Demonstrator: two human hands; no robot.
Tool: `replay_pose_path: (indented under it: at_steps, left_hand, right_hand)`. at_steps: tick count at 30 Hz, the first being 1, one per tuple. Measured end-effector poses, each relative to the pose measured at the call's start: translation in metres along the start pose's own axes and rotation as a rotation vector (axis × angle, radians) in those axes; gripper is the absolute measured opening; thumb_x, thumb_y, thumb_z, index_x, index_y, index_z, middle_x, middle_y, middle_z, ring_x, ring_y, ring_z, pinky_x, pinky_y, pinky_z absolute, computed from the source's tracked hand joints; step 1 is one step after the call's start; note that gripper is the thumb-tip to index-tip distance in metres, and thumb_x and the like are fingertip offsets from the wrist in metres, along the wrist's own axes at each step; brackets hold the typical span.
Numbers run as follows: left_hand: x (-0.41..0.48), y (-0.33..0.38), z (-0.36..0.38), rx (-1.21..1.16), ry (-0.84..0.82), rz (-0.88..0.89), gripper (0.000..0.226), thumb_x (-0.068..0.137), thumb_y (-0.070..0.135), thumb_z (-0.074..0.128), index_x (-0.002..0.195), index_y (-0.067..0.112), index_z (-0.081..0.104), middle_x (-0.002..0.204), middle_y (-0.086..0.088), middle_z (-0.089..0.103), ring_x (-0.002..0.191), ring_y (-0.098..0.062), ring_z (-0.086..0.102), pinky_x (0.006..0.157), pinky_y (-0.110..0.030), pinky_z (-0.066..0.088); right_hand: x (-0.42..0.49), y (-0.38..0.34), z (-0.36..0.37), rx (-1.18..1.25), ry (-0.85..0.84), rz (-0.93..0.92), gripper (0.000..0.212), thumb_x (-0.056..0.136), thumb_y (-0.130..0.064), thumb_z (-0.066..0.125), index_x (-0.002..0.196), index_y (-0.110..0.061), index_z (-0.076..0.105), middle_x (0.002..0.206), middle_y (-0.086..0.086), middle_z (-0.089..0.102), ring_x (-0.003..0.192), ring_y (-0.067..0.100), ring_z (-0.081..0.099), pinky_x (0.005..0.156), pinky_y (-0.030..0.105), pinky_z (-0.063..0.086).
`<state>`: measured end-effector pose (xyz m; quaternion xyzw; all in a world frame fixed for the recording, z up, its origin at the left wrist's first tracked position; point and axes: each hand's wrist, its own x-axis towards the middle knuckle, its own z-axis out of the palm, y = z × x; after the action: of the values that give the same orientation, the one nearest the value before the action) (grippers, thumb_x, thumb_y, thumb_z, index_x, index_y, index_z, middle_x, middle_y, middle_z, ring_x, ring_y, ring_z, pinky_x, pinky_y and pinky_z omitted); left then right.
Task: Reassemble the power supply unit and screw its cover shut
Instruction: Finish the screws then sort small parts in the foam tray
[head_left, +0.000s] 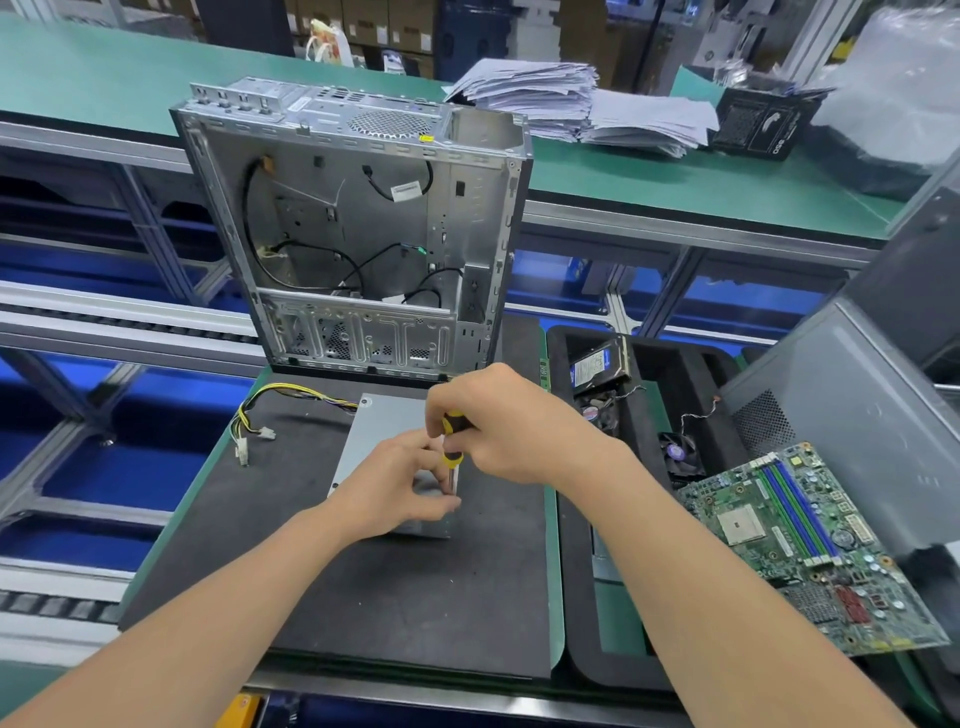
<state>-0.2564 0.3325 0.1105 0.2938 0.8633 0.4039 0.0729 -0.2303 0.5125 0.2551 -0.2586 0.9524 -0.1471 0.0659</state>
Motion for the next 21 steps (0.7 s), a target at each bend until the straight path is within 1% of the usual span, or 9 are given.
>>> replay_pose_path:
  at_steps: [2,4,8,11,13,15,18,19,21]
  left_hand:
    - [0.000,0.000,0.000,-0.012,-0.005,0.003,0.014,0.074,0.028,0.089,0.074,0.027,0.075,0.103,0.010,0.064,0.098,-0.010,0.060,0.084,-0.032,0.050]
    - [0.001,0.000,0.000,-0.014,-0.011,0.000,0.013,0.074,0.031,0.087,0.074,0.029,0.075,0.104,0.012,0.063,0.097,-0.012,0.060,0.084,-0.037,0.051]
    - [0.001,0.001,-0.001,-0.010,-0.032,-0.015,0.012,0.075,0.030,0.086,0.075,0.028,0.074,0.105,0.006,0.063,0.098,-0.015,0.061,0.085,-0.043,0.051]
    - [0.001,0.003,-0.001,-0.017,-0.030,-0.030,0.013,0.076,0.026,0.087,0.075,0.026,0.074,0.103,0.004,0.063,0.097,-0.017,0.061,0.085,-0.043,0.051]
    - [0.000,0.005,-0.001,-0.025,-0.026,-0.042,0.013,0.076,0.024,0.087,0.075,0.024,0.074,0.103,0.008,0.063,0.098,-0.012,0.060,0.087,-0.040,0.051]
    - [-0.001,0.006,-0.002,-0.029,-0.023,-0.049,0.013,0.076,0.023,0.087,0.075,0.023,0.075,0.103,0.009,0.063,0.099,-0.009,0.060,0.089,-0.039,0.050]
    - [-0.001,0.007,-0.003,-0.060,-0.030,-0.060,0.013,0.076,0.021,0.087,0.078,0.020,0.075,0.103,0.005,0.066,0.102,-0.014,0.061,0.095,-0.041,0.050]
    - [-0.001,0.007,-0.003,-0.057,-0.029,-0.056,0.012,0.076,0.021,0.088,0.078,0.021,0.075,0.104,0.007,0.066,0.103,-0.013,0.061,0.096,-0.040,0.050]
    - [-0.001,0.007,-0.004,-0.040,-0.031,-0.039,0.012,0.076,0.022,0.088,0.077,0.022,0.076,0.109,0.011,0.064,0.106,-0.010,0.059,0.096,-0.037,0.049]
  right_hand:
    - [0.000,0.001,0.003,0.047,0.031,0.040,0.017,0.091,-0.013,0.071,0.104,-0.024,0.070,0.085,-0.007,0.065,0.081,0.014,0.057,0.071,0.041,0.057]
    - [0.000,0.001,0.006,0.079,0.055,0.065,0.017,0.090,-0.017,0.074,0.103,-0.026,0.069,0.085,-0.008,0.064,0.083,0.015,0.058,0.069,0.039,0.057]
    - [0.003,0.000,0.013,0.101,0.130,0.134,0.016,0.089,-0.027,0.077,0.100,-0.026,0.066,0.088,-0.007,0.066,0.088,0.020,0.062,0.070,0.038,0.057]
    - [0.005,-0.003,0.017,0.109,0.166,0.180,0.017,0.086,-0.030,0.078,0.095,-0.025,0.065,0.091,-0.005,0.066,0.092,0.022,0.059,0.071,0.040,0.058]
    - [0.005,-0.005,0.015,0.110,0.166,0.185,0.017,0.086,-0.030,0.079,0.095,-0.024,0.065,0.092,-0.005,0.065,0.093,0.022,0.057,0.070,0.039,0.057]
    - [0.005,-0.005,0.010,0.102,0.132,0.135,0.016,0.089,-0.027,0.077,0.099,-0.024,0.066,0.089,-0.008,0.063,0.090,0.020,0.059,0.071,0.040,0.058]
    - [0.003,-0.004,0.002,0.084,0.041,0.040,0.013,0.093,-0.022,0.072,0.104,-0.024,0.067,0.087,-0.011,0.063,0.083,0.014,0.060,0.071,0.040,0.058]
    - [0.003,-0.004,0.002,0.094,0.027,0.034,0.011,0.094,-0.021,0.071,0.104,-0.024,0.067,0.088,-0.011,0.064,0.083,0.013,0.060,0.072,0.040,0.058]
    - [0.001,-0.003,0.005,0.149,0.058,0.070,0.010,0.095,-0.022,0.071,0.104,-0.023,0.066,0.089,-0.010,0.066,0.085,0.013,0.059,0.073,0.040,0.057]
